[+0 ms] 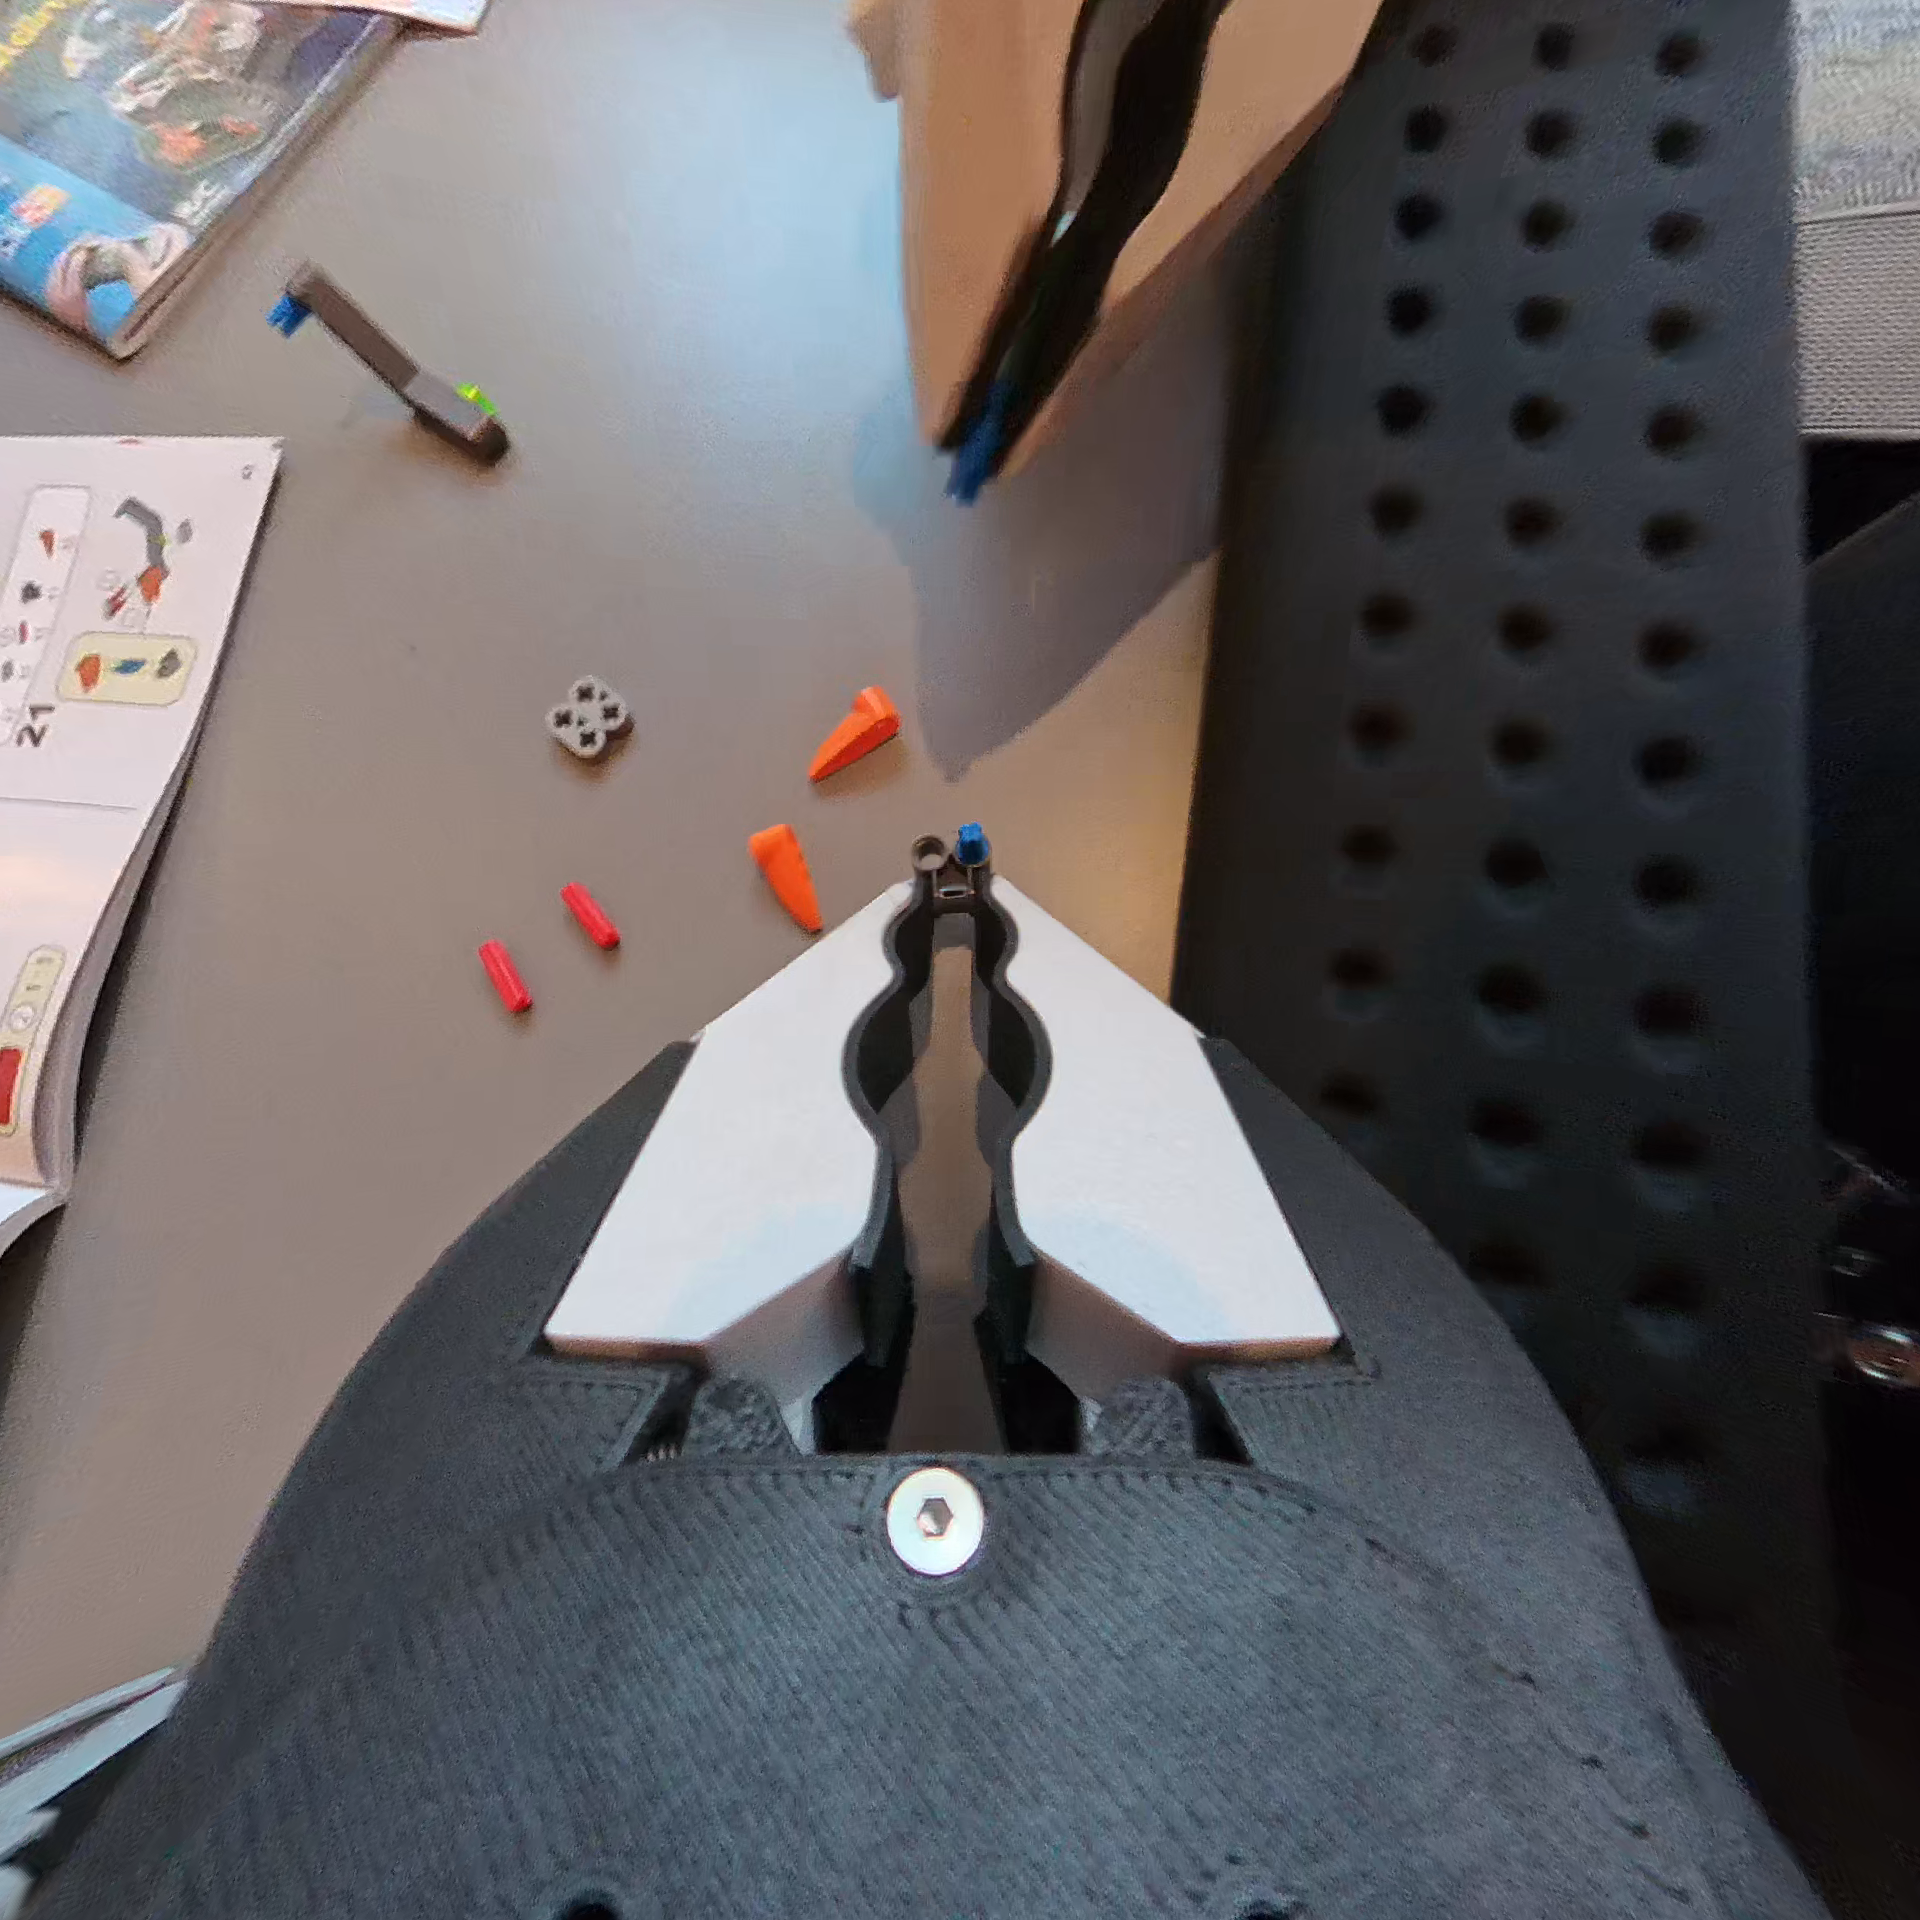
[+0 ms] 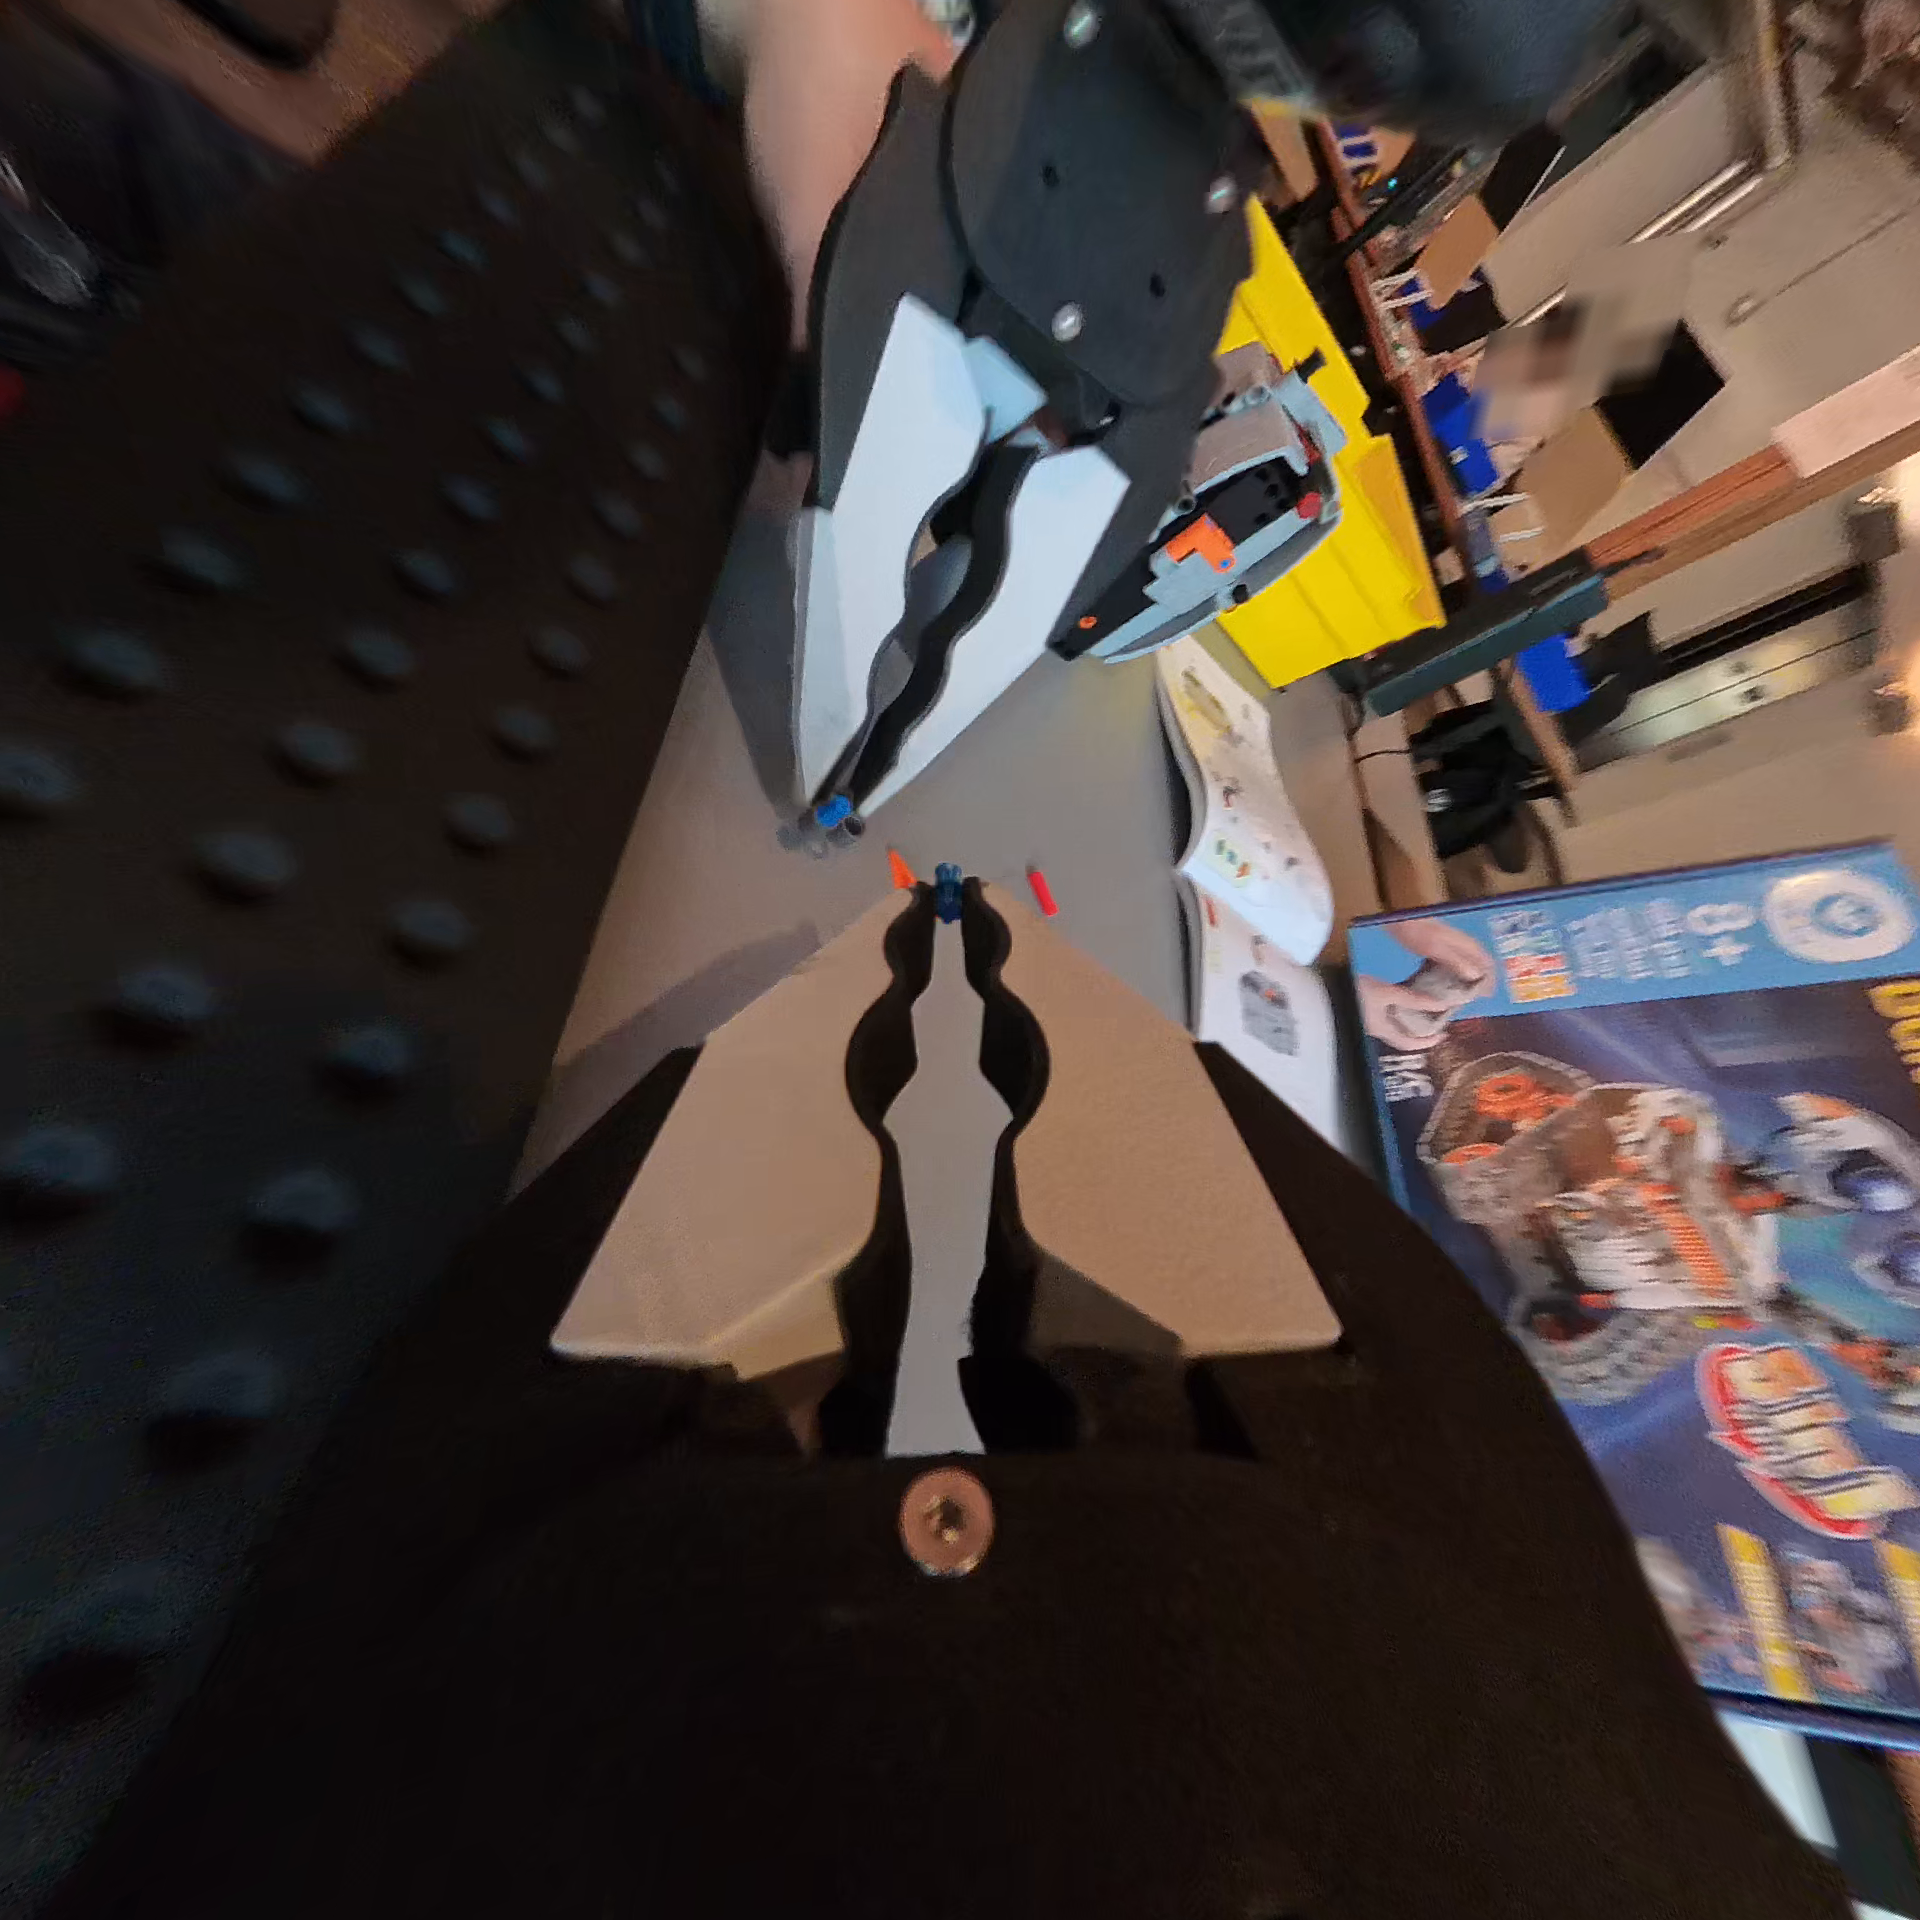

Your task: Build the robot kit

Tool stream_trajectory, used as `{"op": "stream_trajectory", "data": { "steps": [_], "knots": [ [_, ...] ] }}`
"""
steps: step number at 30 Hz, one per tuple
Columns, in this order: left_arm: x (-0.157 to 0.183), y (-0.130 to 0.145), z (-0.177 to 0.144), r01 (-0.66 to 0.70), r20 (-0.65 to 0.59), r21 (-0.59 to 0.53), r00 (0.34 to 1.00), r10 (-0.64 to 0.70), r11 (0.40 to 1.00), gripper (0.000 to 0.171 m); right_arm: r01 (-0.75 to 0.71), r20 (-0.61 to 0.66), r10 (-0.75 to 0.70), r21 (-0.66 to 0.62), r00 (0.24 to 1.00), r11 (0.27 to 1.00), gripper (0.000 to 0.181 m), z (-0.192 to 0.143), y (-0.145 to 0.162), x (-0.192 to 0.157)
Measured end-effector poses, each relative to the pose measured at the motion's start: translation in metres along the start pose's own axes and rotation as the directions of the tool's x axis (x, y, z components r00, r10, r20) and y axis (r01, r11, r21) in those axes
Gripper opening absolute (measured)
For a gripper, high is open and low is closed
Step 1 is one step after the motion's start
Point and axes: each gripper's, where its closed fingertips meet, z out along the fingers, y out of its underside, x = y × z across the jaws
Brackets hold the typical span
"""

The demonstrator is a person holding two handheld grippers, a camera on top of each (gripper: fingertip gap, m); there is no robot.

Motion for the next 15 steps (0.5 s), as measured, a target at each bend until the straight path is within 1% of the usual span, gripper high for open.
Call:
{"op": "stream_trajectory", "data": {
  "steps": [2,4,7,10,15],
  "knots": [
    [0.006,-0.011,-0.006,-0.049,0.003,-0.031,0.999,0.049,0.998,0.006,0.112,-0.013,-0.113,-0.017,0.994,0.994,0.005,0.005,-0.003,-0.007],
    [0.011,-0.02,-0.012,-0.107,0.006,-0.08,0.994,0.108,0.991,0.006,0.172,-0.009,-0.172,-0.019,0.985,0.985,0.004,0.008,-0.009,-0.015],
    [0.021,-0.027,-0.015,-0.149,-0.029,-0.14,0.989,0.147,0.979,0.006,0.202,-0.011,-0.203,-0.03,0.979,0.979,0.004,0.01,-0.012,-0.018],
    [0.024,-0.025,-0.013,-0.166,-0.047,-0.195,0.986,0.16,0.967,0.006,0.229,0.005,-0.229,-0.031,0.973,0.973,0.004,0.01,-0.013,-0.024],
    [0.028,-0.03,-0.008,-0.16,-0.076,-0.195,0.986,0.147,0.968,0.006,0.268,0.01,-0.268,-0.042,0.963,0.962,0.004,0.01,-0.016,-0.028]
  ]
}}
